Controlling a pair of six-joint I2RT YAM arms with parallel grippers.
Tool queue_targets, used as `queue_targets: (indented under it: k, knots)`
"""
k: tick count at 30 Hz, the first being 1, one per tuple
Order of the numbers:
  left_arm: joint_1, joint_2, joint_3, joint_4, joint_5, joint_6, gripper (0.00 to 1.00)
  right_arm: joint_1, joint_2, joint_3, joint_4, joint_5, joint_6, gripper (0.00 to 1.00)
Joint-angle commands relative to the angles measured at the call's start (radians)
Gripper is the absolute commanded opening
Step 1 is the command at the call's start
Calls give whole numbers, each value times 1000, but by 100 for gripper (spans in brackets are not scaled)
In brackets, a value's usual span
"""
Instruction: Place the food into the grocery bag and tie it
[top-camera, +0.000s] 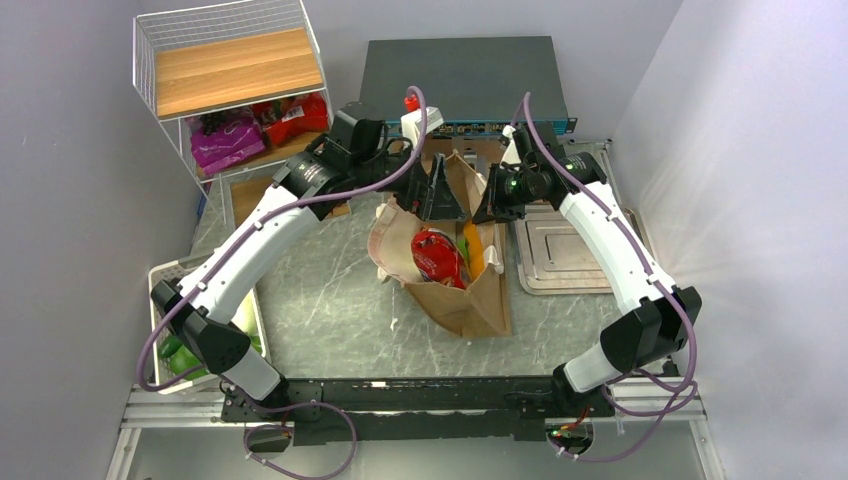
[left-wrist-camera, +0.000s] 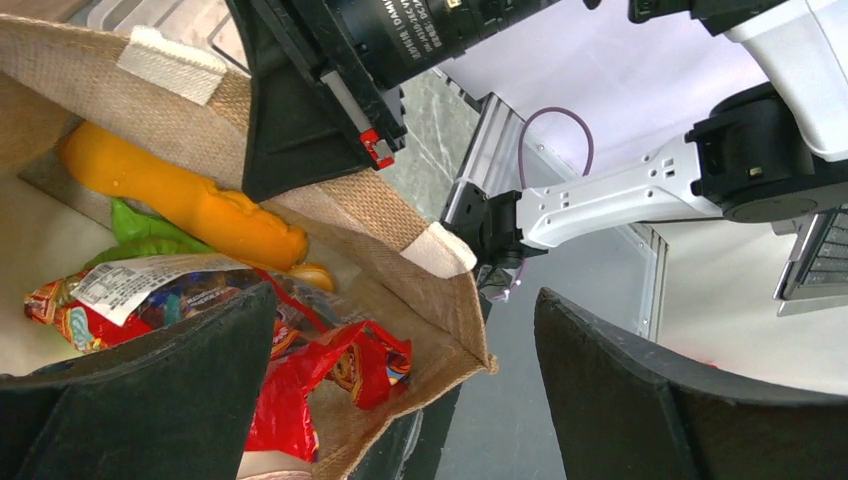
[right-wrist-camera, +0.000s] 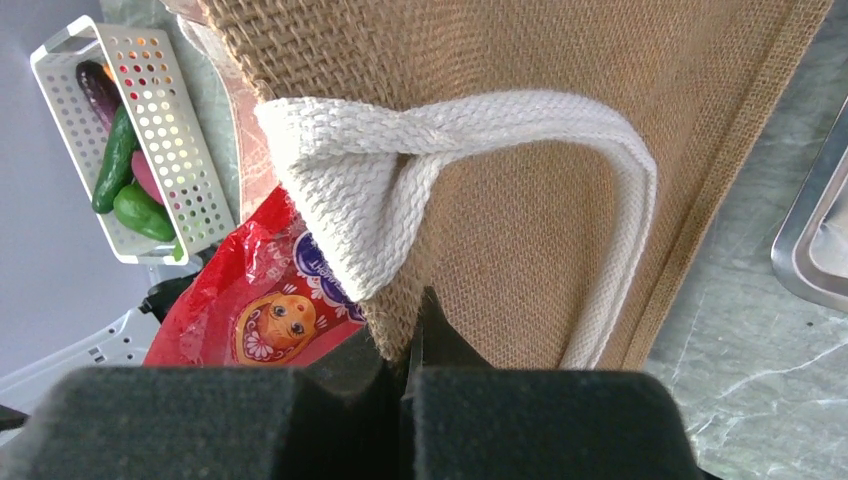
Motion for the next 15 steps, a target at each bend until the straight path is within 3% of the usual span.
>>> queue_targets:
  k: [1, 4, 8, 11, 15]
  knots:
    - [-6, -32, 40, 12, -51, 10, 99, -4, -64, 31, 110, -52, -3, 0]
    - [-6, -48, 57, -53, -170, 14, 99, -4, -61, 30, 113, -56, 0, 0]
    - [-6, -98, 58, -205, -461, 11, 99, -3, -57, 34, 109, -54, -4, 0]
    - [-5, -172, -23, -276, -648, -18, 99, -3, -56, 26, 113, -53, -4, 0]
    - [4, -276, -201, -293, -730, -78, 99, -4, -52, 18, 121, -59, 1, 0]
